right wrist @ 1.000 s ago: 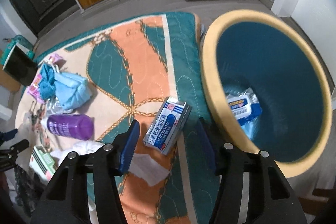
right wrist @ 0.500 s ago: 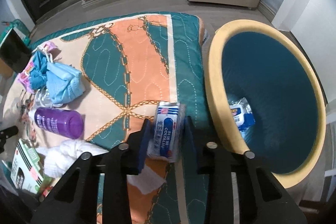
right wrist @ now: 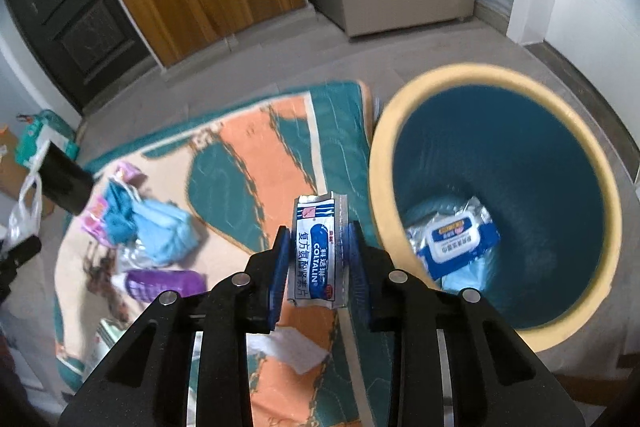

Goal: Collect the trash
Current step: 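Lift the box with right gripper while left gripper lifts the plastic bag over the bin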

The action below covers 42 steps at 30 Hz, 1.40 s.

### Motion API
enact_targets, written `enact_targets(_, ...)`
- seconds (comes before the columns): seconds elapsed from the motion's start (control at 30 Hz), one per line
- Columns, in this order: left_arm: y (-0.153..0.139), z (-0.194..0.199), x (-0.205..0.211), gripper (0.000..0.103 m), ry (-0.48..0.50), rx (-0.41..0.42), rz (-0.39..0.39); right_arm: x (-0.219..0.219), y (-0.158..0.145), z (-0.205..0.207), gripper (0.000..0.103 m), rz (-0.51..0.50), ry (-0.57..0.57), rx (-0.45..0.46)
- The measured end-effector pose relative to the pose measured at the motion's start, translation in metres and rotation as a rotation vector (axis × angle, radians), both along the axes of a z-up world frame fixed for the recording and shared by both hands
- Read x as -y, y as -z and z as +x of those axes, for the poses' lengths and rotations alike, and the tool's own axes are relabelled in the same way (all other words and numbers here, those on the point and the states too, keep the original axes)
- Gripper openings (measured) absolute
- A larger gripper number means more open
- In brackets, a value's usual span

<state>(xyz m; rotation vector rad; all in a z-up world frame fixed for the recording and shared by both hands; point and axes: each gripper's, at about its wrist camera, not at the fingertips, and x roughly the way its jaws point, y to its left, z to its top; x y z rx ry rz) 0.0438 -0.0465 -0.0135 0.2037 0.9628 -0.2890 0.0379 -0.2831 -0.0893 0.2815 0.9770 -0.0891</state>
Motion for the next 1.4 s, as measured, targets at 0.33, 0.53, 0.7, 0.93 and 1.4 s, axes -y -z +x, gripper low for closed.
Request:
enact_targets(0.33, -0.037, -0.013, 0.056, 0.030, 0.102, 0.112, -0.066, 0.018, -0.061, -0.021, 0.031, 0.033, 0.034, 0.100)
enact_targets(0.53, -0.048, -0.019, 0.092, 0.030, 0.150, 0.142, -0.087, 0.041, -0.107, -0.042, 0.031, 0.032, 0.034, 0.167)
enact_targets(0.7, -0.056, -0.027, 0.121, 0.030, 0.197, 0.154, -0.114, 0.069, -0.134, -0.061, 0.031, 0.026, 0.036, 0.206)
enact_targets(0.93, -0.049, -0.032, 0.169, 0.030, 0.283, 0.150, -0.104, 0.111, -0.140, -0.083, 0.031, 0.019, 0.086, 0.213)
enact_targets(1.4, -0.014, -0.056, 0.259, 0.030, 0.494, 0.122, -0.044, 0.166, -0.080, -0.083, 0.031, 0.045, 0.191, 0.085)
